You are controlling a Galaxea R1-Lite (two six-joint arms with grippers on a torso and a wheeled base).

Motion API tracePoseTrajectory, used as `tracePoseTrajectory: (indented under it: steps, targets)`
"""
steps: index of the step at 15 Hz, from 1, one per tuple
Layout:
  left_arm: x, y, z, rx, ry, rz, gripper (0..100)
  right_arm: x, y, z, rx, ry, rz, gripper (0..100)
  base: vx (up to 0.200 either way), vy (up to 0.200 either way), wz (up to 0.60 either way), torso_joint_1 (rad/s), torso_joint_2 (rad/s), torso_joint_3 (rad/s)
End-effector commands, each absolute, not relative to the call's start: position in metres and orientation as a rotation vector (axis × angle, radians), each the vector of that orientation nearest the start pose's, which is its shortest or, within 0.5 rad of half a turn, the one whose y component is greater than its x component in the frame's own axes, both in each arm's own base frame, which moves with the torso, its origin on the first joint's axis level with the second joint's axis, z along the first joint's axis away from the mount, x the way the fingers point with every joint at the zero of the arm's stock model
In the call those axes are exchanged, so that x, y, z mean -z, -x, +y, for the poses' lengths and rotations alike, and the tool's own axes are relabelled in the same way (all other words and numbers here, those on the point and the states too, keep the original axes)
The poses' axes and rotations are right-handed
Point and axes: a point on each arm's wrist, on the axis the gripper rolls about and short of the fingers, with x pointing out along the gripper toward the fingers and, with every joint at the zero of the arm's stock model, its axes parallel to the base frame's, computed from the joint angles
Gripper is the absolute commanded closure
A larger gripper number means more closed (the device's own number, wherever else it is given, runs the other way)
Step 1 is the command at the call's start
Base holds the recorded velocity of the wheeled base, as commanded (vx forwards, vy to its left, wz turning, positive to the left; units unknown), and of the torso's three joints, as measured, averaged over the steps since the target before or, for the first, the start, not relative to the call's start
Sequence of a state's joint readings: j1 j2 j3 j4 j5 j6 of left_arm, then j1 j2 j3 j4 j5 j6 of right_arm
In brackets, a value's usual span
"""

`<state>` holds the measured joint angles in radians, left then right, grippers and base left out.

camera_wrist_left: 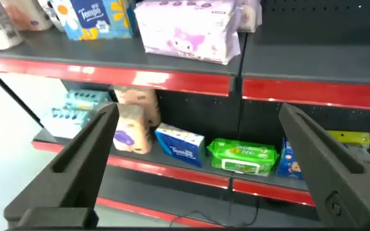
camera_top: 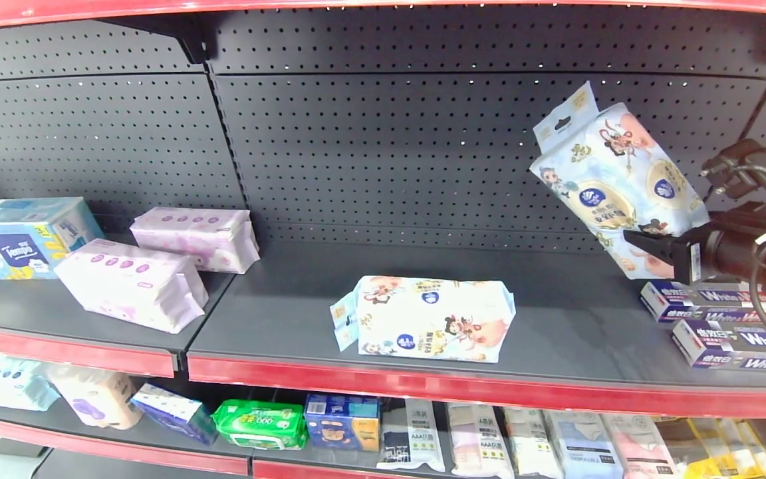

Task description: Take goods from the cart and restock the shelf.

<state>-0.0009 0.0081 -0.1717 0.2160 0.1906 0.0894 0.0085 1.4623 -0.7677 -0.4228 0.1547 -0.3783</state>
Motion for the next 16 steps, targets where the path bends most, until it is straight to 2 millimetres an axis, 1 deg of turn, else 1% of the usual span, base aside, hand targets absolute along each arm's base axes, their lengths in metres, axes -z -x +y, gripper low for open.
tracePoseTrajectory:
  steps: [1, 2, 3, 5, 6, 7, 9, 10, 11, 13, 14, 15, 16]
  targets:
    - [-0.095, 0.036, 0.004, -0.171, -0.075, 0.073, 0, -0.218, -0.252, 0.003, -0.195, 0.344, 0.236, 100, 0.0, 0.0, 0.0, 0.0, 0.0, 0.0]
    - [-0.09, 0.035, 0.003, -0.116, -0.062, 0.088, 0, -0.217, -0.249, 0.001, -0.16, 0.322, 0.25, 100, 0.0, 0.0, 0.0, 0.0, 0.0, 0.0]
    - [-0.088, 0.033, 0.001, -0.02, -0.056, 0.099, 0, -0.215, -0.247, 0.0, -0.132, 0.303, 0.261, 100, 0.0, 0.0, 0.0, 0.0, 0.0, 0.0]
    - [-0.088, 0.033, -0.003, 0.124, -0.052, 0.095, 0, -0.214, -0.243, 0.0, -0.121, 0.289, 0.266, 100, 0.0, 0.0, 0.0, 0.0, 0.0, 0.0]
    - [-0.088, 0.034, -0.003, 0.136, -0.06, 0.087, 0, -0.215, -0.239, 0.0, -0.121, 0.291, 0.261, 100, 0.0, 0.0, 0.0, 0.0, 0.0, 0.0]
    - [-0.087, 0.034, -0.002, 0.103, -0.069, 0.085, 0, -0.215, -0.236, 0.0, -0.119, 0.293, 0.26, 100, 0.0, 0.0, 0.0, 0.0, 0.0, 0.0]
    - [-0.087, 0.034, 0.002, -0.076, -0.053, 0.091, 0, -0.215, -0.233, -0.001, -0.115, 0.292, 0.261, 100, 0.0, 0.0, 0.0, 0.0, 0.0, 0.0]
    - [-0.087, 0.034, 0.003, -0.144, 0.038, 0.083, 0, -0.217, -0.231, -0.003, -0.092, 0.293, 0.254, 100, 0.0, 0.0, 0.0, 0.0, 0.0, 0.0]
    - [-0.086, 0.032, 0.003, -0.148, 0.065, 0.064, 0, -0.22, -0.228, -0.003, -0.08, 0.295, 0.246, 100, 0.0, 0.0, 0.0, 0.0, 0.0, 0.0]
    - [-0.08, 0.023, 0.002, -0.093, 0.034, -0.044, 0, -0.223, -0.225, -0.003, -0.062, 0.302, 0.238, 100, 0.0, 0.0, 0.0, 0.0, 0.0, 0.0]
    - [-0.081, 0.023, 0.001, -0.047, 0.036, -0.051, 0, -0.224, -0.222, -0.004, -0.049, 0.308, 0.237, 100, 0.0, 0.0, 0.0, 0.0, 0.0, 0.0]
    - [-0.076, 0.023, 0.001, -0.043, 0.061, -0.001, 0, -0.227, -0.219, -0.005, -0.033, 0.312, 0.235, 100, 0.0, 0.0, 0.0, 0.0, 0.0, 0.0]
    - [-0.076, 0.023, 0.001, -0.037, 0.061, -0.003, 0, -0.229, -0.216, -0.006, -0.028, 0.313, 0.239, 100, 0.0, 0.0, 0.0, 0.0, 0.0, 0.0]
